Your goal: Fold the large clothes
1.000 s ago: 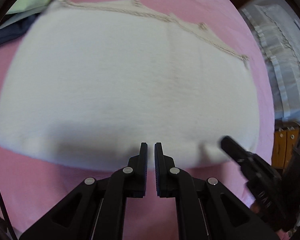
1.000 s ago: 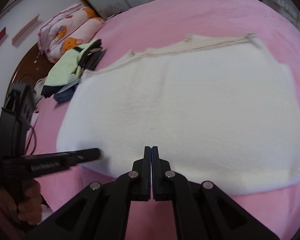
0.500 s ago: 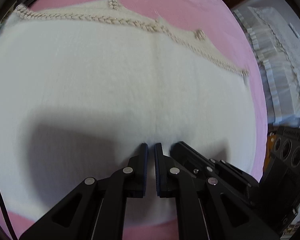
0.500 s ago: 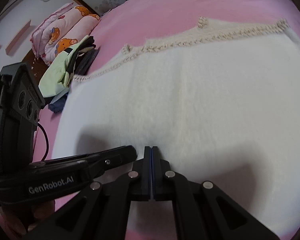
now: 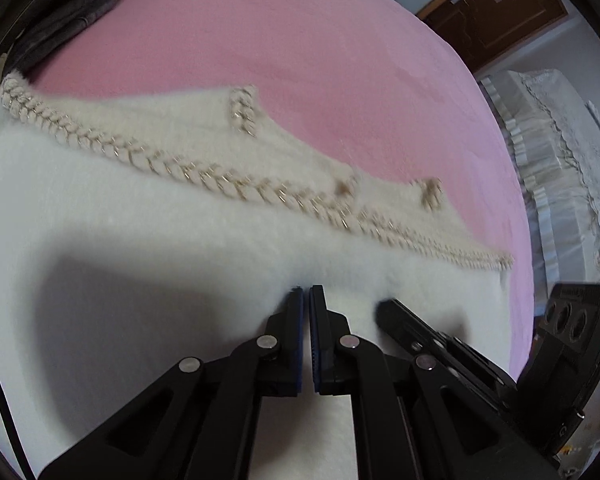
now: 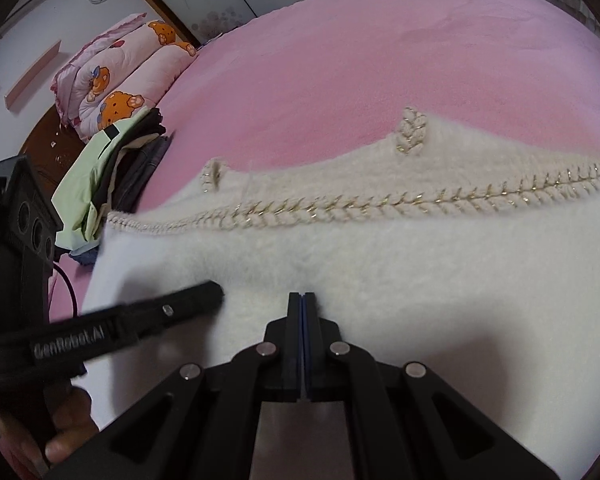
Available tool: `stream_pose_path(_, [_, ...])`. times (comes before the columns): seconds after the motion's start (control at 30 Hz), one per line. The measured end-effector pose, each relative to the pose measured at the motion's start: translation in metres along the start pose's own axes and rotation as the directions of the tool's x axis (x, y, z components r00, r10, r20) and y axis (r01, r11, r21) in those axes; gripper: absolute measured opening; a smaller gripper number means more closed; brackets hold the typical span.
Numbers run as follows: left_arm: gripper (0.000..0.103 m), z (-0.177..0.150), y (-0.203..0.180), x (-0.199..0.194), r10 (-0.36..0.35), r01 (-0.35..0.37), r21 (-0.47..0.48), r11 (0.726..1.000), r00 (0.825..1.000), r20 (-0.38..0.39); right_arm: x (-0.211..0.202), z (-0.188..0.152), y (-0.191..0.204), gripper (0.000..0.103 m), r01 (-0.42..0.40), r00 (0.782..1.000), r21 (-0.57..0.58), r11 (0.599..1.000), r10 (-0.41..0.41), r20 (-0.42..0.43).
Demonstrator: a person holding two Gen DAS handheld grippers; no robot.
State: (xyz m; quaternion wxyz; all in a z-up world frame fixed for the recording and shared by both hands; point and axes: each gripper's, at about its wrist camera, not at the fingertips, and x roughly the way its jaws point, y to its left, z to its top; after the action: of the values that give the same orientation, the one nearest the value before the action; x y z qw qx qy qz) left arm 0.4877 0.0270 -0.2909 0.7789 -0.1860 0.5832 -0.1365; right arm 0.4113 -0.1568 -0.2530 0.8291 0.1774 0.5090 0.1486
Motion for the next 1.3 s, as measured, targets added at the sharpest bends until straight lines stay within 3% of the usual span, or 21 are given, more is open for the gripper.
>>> stream_pose_path(0.17, [0.001, 0.004, 0.013, -0.004, -0.009, 0.009, 0.009, 1.0, 1.0, 0.011, -0.017, 0.002, -0.037, 0.0, 0.022, 0.999, 0.044, 0.999, -0.023, 0.03])
stream_pose_path(0.33, [0.001, 0.007, 0.031, -0.025, 0.076, -0.079, 0.048, 0.996, 0.996, 0.056, -0.042, 0.009, -0.076, 0.0, 0.13, 0.989, 0.047, 0.99, -0.133, 0.071])
stream_pose_path(0.5, [0.001, 0.024, 0.066, -0.045, 0.195, -0.2, 0.034, 0.979, 0.973, 0.125, -0.064, 0.019, -0.114, 0.0, 0.21, 0.968, 0.107, 0.972, -0.222, 0.115])
stream_pose_path(0.63, [0.001, 0.041, 0.099, -0.058, 0.313, -0.308, -0.055, 0.95, 0.93, 0.192, -0.077, 0.026, -0.14, 0.0, 0.351, 0.917, 0.176, 0.92, -0.375, 0.134])
stream_pose_path(0.67, [0.001, 0.045, 0.106, -0.06, 0.343, -0.335, -0.072, 0.939, 0.916, 0.206, -0.08, 0.026, -0.149, 0.0, 0.333, 0.922, 0.204, 0.921, -0.363, 0.133])
stream_pose_path(0.7, [0.001, 0.05, 0.114, -0.062, 0.397, -0.387, -0.085, 0.918, 0.892, 0.219, -0.083, 0.027, -0.156, 0.0, 0.304, 0.931, 0.224, 0.926, -0.338, 0.135])
stream_pose_path(0.73, [0.001, 0.053, 0.119, -0.064, 0.434, -0.425, -0.089, 0.901, 0.87, 0.232, -0.086, 0.027, -0.159, 0.0, 0.32, 0.925, 0.223, 0.921, -0.354, 0.136])
stream_pose_path(0.77, [0.001, 0.056, 0.126, -0.065, 0.461, -0.453, -0.091, 0.887, 0.853, 0.243, -0.088, 0.028, -0.158, 0.0, 0.36, 0.91, 0.202, 0.911, -0.391, 0.139])
stream_pose_path(0.8, [0.001, 0.059, 0.132, -0.064, 0.47, -0.462, -0.092, 0.882, 0.85, 0.239, -0.09, 0.029, -0.157, 0.0, 0.389, 0.899, 0.18, 0.904, -0.415, 0.141])
stream_pose_path(0.87, [0.001, 0.066, 0.146, -0.063, 0.443, -0.428, -0.113, 0.897, 0.871, 0.211, -0.094, 0.033, -0.151, 0.0, 0.421, 0.885, 0.161, 0.893, -0.443, 0.142])
stream_pose_path(0.93, [0.001, 0.071, 0.151, -0.065, 0.419, -0.4, -0.13, 0.907, 0.882, 0.213, -0.101, 0.035, -0.139, 0.0, 0.525, 0.821, 0.159, 0.836, -0.546, 0.165])
stream_pose_path(1.0, [0.001, 0.073, 0.153, -0.065, 0.414, -0.389, -0.147, 0.909, 0.884, 0.217, -0.105, 0.036, -0.136, 0.0, 0.555, 0.795, 0.174, 0.813, -0.58, 0.175])
stream_pose_path(1.17, [0.004, 0.066, 0.146, -0.072, 0.441, -0.406, -0.189, 0.894, 0.87, 0.219, -0.115, 0.044, -0.11, 0.0, 0.508, 0.825, 0.148, 0.849, -0.529, 0.2])
stream_pose_path(1.3, [0.011, 0.048, 0.131, -0.083, 0.436, -0.403, -0.181, 0.897, 0.873, 0.218, -0.122, 0.05, -0.073, 0.0, 0.429, 0.871, 0.097, 0.898, -0.439, 0.22])
